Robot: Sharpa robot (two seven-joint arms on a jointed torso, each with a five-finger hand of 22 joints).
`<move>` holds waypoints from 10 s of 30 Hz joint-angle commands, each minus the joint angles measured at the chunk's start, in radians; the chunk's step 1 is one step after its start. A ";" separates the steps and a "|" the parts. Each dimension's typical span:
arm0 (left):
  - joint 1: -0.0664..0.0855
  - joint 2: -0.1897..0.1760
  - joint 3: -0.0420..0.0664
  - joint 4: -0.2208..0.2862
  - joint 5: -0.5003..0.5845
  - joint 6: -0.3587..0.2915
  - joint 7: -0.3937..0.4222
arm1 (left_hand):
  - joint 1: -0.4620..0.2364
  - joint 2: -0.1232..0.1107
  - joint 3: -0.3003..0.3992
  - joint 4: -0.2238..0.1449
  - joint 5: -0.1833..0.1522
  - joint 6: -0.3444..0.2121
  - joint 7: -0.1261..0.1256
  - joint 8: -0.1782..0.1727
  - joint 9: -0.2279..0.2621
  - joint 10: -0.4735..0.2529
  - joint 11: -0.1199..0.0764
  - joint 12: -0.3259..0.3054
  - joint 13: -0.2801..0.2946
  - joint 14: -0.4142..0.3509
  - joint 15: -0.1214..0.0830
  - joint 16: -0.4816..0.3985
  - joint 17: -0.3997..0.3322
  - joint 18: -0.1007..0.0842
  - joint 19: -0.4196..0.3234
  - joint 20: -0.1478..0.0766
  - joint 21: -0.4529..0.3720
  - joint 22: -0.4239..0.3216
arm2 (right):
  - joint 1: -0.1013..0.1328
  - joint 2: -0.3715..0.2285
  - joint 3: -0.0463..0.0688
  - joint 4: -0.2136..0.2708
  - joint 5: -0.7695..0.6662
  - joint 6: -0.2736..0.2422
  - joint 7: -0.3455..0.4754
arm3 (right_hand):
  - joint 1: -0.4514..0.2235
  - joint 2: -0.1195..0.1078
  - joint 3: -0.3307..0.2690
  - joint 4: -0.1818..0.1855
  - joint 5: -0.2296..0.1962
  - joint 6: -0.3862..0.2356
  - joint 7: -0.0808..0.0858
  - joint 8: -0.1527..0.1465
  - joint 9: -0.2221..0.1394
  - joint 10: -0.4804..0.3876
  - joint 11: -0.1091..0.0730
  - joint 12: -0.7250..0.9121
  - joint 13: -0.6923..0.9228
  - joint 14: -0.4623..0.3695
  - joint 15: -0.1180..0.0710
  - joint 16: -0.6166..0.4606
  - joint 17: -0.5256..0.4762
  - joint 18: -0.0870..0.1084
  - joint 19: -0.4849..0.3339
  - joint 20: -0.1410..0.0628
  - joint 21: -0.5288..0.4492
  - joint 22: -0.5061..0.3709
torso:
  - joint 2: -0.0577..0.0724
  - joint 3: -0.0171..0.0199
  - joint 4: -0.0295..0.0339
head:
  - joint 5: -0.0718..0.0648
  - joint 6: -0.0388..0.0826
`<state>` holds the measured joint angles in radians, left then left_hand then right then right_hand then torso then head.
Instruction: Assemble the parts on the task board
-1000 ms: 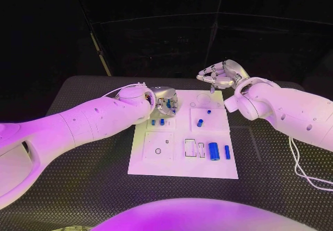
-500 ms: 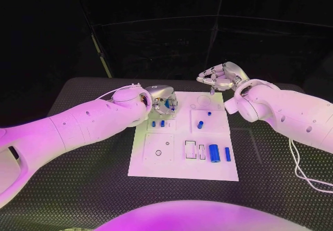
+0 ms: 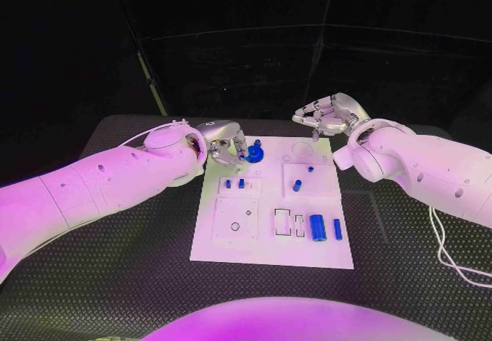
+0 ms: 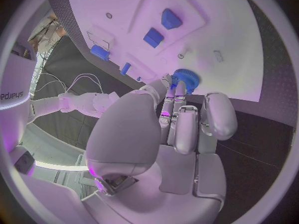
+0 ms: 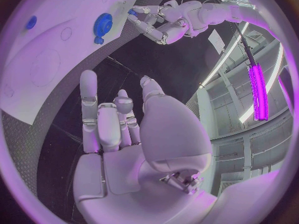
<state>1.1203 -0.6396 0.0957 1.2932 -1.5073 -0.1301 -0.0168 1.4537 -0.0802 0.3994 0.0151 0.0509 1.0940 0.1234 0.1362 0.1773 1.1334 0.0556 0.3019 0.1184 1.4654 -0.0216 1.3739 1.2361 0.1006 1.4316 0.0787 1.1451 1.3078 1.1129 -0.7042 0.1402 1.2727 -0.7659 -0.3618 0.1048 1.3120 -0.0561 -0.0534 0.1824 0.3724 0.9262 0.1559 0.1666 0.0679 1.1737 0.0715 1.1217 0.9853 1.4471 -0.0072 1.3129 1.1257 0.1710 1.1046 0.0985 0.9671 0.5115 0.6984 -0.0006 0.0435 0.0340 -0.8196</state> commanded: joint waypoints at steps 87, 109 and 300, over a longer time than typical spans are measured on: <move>-0.034 -0.004 0.002 -0.033 0.031 0.099 -0.089 | -0.089 -0.055 -0.059 0.026 0.002 -0.193 0.002 -0.073 -0.081 -0.153 0.053 -0.118 -0.037 0.013 0.041 -0.018 -0.059 0.000 -0.023 0.039 -0.080 -0.017 | -0.001 -0.008 0.001 0.000 -0.035 0.033 -0.028 | 0.053 0.026 0.026 -0.017 -0.013 -0.008 -0.001 0.007 0.001 -0.142 -0.004 -0.152 -0.179 -0.002 -0.002 -0.010 -0.011 0.011 0.000 -0.001 -0.019 -0.022 | 0.001 -0.0005 -0.0023 | -0.003 -0.005; -0.045 -0.184 0.017 0.051 0.826 -0.159 0.255 | -0.058 -0.024 -0.034 0.015 0.003 -0.090 0.045 -0.022 -0.096 -0.083 0.048 -0.053 -0.033 -0.190 0.041 -0.328 -0.504 0.080 -0.232 0.040 -0.580 -0.286 | -0.037 -0.102 -0.001 0.148 -0.940 0.178 -0.263 | 0.144 -0.078 0.294 -0.096 -0.180 0.107 -0.015 -0.025 -0.003 -0.091 0.000 -0.839 -0.749 0.055 -0.005 0.040 0.077 -0.035 0.171 -0.007 0.180 0.270 | -0.001 -0.0017 -0.0008 | -0.070 0.041; -0.066 -0.178 0.017 0.092 1.192 -0.151 0.350 | -0.058 -0.007 -0.018 0.005 0.004 -0.090 0.060 -0.014 -0.110 -0.128 0.063 -0.036 -0.043 -0.275 0.053 -0.471 -0.667 0.081 -0.269 0.050 -0.674 -0.355 | -0.148 -0.034 -0.110 0.445 -0.969 0.004 -0.174 | 0.011 -0.132 0.471 -0.198 -0.228 0.052 0.000 -0.100 -0.001 -0.163 0.030 -0.934 -0.912 0.011 0.022 -0.007 -0.058 -0.043 0.156 0.018 0.257 0.357 | -0.003 -0.0032 -0.0049 | 0.074 -0.023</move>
<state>1.0528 -0.8164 0.1118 1.3864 -0.3199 -0.2846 0.3280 1.3998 -0.0893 0.3770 0.0206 0.0502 1.0043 0.1806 0.1212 0.0687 1.0129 0.1179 0.2634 0.0761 1.1956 0.0304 0.9092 0.5704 0.1692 1.1669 0.1255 0.4774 0.9537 0.9625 -0.7293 0.0265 1.7056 -1.7785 -0.2883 -0.0965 1.3226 -0.1803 0.4226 -0.0157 0.1398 0.9816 0.1543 0.0634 0.0659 1.0162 0.1013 0.1845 0.0720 1.4632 0.0127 1.3092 1.0694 0.1086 1.2666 0.1143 1.2274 0.8711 0.6974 -0.0027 0.0411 0.1102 -0.8448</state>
